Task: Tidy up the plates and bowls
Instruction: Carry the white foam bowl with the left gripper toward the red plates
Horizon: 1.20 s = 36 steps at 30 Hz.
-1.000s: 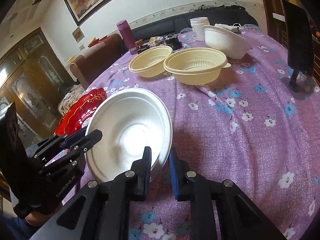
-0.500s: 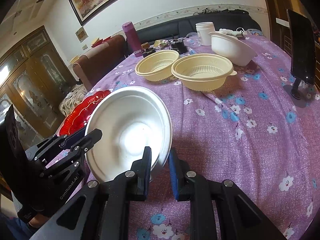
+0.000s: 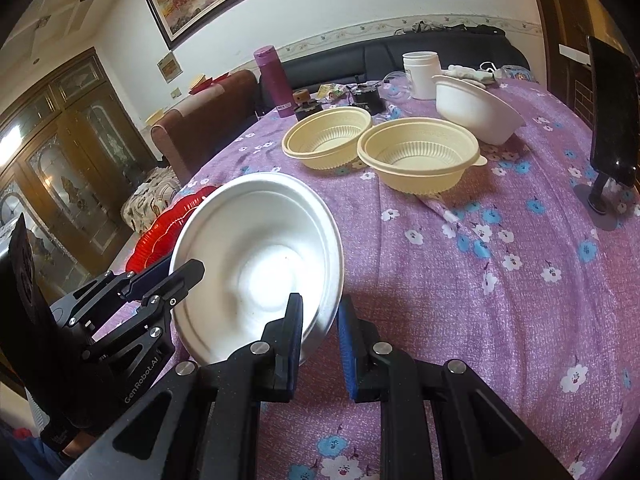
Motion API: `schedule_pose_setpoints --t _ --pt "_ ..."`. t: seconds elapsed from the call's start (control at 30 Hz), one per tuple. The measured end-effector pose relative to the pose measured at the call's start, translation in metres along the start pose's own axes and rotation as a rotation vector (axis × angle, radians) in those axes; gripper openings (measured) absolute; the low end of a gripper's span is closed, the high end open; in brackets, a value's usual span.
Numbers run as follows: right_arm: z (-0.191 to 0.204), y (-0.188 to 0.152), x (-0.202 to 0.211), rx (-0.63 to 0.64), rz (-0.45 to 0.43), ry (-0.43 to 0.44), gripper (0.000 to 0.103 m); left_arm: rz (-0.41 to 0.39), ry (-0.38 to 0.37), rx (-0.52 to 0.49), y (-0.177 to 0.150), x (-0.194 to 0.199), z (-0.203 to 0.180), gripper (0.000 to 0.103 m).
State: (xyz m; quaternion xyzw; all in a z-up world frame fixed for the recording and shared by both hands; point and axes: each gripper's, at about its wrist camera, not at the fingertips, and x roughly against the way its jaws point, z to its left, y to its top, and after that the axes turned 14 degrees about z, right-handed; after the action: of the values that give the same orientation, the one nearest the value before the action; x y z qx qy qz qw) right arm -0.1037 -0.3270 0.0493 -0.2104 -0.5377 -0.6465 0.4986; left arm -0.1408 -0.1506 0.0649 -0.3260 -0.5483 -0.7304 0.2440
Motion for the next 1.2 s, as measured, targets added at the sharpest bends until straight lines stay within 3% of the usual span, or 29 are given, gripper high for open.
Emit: schedule_pose_setpoints --t 1.2 --pt "0.047 0.036 -0.014 0.108 -0.002 0.02 0.019 -0.039 0.073 0.107 0.002 0.011 0.05 0.017"
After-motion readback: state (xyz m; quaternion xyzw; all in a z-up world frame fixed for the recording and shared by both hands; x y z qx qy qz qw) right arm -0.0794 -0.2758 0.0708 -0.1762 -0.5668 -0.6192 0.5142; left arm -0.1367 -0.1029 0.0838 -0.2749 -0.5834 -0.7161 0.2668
